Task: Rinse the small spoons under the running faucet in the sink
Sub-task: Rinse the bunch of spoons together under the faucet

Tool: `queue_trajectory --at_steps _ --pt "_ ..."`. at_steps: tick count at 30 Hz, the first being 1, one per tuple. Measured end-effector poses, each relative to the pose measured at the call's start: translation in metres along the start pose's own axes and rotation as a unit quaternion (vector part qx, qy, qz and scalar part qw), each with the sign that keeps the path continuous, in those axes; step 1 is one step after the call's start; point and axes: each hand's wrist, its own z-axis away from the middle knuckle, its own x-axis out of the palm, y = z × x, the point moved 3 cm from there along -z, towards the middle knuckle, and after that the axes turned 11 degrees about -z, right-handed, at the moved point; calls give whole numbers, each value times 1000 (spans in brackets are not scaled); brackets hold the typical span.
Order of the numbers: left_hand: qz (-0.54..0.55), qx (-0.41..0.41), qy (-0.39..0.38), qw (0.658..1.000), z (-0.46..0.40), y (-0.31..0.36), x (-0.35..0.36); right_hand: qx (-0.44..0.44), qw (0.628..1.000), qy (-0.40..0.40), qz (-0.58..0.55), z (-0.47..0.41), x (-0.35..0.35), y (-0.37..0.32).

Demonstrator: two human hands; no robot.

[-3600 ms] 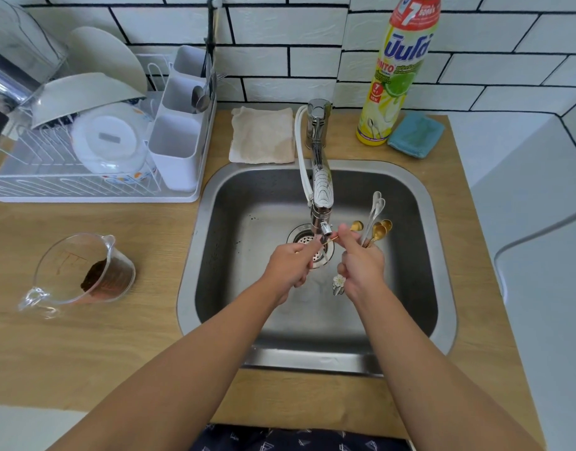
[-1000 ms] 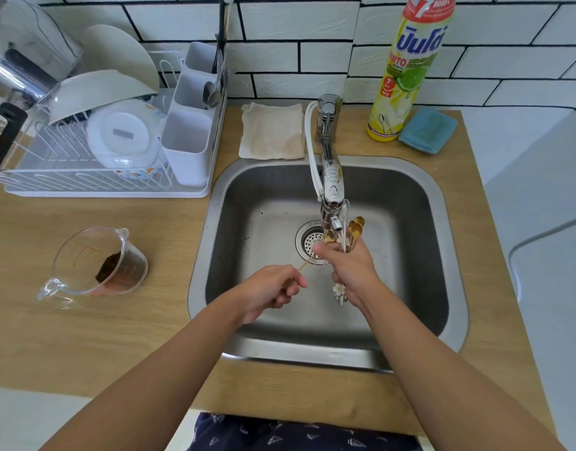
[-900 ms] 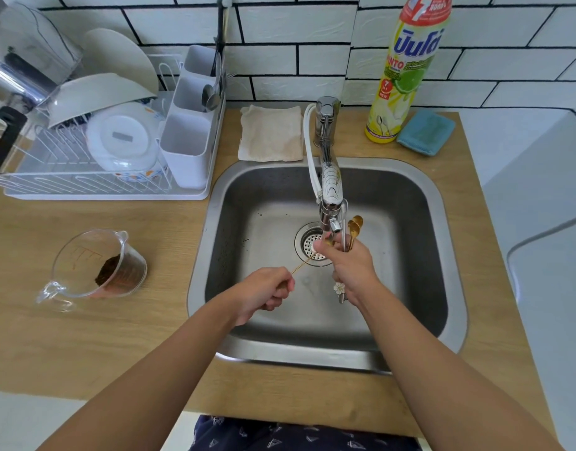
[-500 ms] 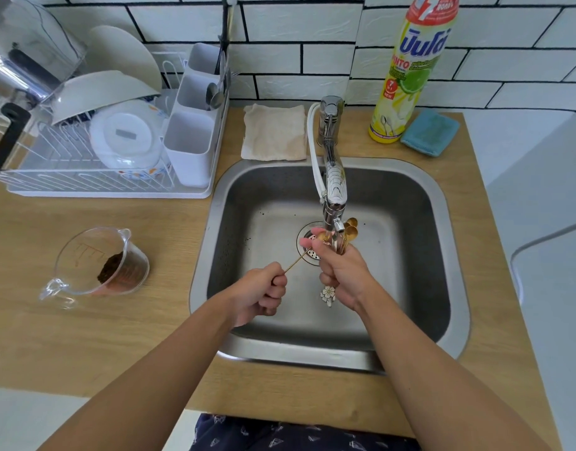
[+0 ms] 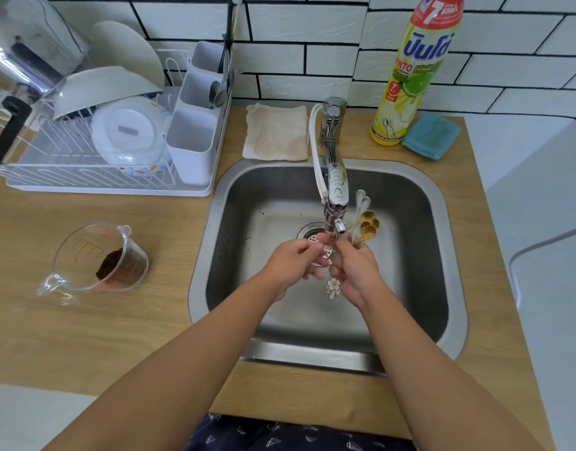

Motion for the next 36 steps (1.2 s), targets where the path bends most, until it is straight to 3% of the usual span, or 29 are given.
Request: queue_trajectory --at_steps 5,8,13,19,22,27,29,32,36 --pt "62 33 10 997 -12 14 18 -20 997 12 -69 -5 -14 -28" --pt "-6 45 -8 999 -10 12 22 10 995 20 -97 -8 -18 -34" --pt "-149 50 30 987 -4 0 16 51 995 10 -83 -6 -16 -32" --pt "5 -86 -129 988 5 4 3 55 993 -32 98 2 6 -19" --pt "-47 -74 -203 975 9 6 -3 65 984 -86 143 6 19 -17" --pt "-54 -6 -211 976 22 4 -7 84 954 -163 237 10 25 -20" --pt "-70 17 -204 976 27 -1 -8 76 964 -164 196 7 19 -18" --pt "-74 2 -215 974 36 -8 -10 11 983 -150 104 2 10 -16" --pt "-45 -44 -222 973 43 -12 -10 -33 979 -147 134 6 16 -6"
